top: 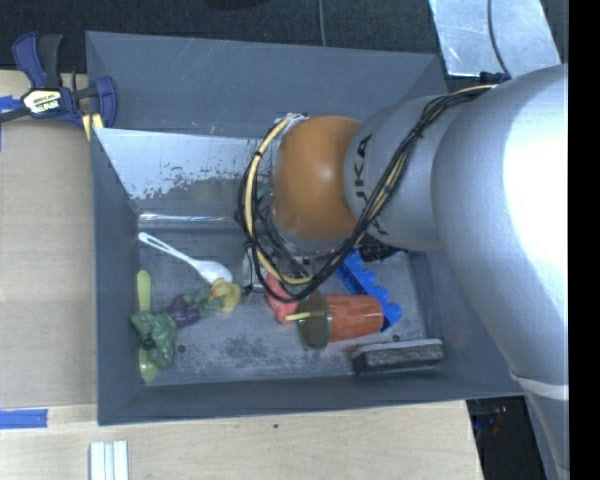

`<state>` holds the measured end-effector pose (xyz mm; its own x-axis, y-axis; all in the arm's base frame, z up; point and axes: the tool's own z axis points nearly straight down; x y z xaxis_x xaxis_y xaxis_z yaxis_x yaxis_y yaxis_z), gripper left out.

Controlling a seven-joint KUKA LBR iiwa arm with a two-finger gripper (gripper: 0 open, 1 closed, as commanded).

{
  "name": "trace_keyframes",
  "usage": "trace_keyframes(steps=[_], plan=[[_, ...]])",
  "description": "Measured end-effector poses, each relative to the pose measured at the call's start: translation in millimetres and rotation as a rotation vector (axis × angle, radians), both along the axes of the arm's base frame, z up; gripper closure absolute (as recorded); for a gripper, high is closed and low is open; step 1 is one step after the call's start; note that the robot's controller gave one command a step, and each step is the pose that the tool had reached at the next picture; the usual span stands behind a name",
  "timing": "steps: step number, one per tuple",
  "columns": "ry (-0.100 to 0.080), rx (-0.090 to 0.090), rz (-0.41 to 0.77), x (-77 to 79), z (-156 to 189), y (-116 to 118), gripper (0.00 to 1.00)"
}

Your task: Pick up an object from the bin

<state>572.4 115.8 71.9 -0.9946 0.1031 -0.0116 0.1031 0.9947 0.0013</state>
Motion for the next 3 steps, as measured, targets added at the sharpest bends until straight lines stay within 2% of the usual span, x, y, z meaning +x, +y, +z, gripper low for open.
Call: trace_keyframes(steps=[1, 2, 3], plan=[[0.000, 0.000, 0.000, 0.0, 0, 0, 1.00], [0.002, 0.001, -0.036, 2.9, 50, -57, 1.00], [-0.006, 0.000, -0.072, 5.7, 79, -95, 1.00]])
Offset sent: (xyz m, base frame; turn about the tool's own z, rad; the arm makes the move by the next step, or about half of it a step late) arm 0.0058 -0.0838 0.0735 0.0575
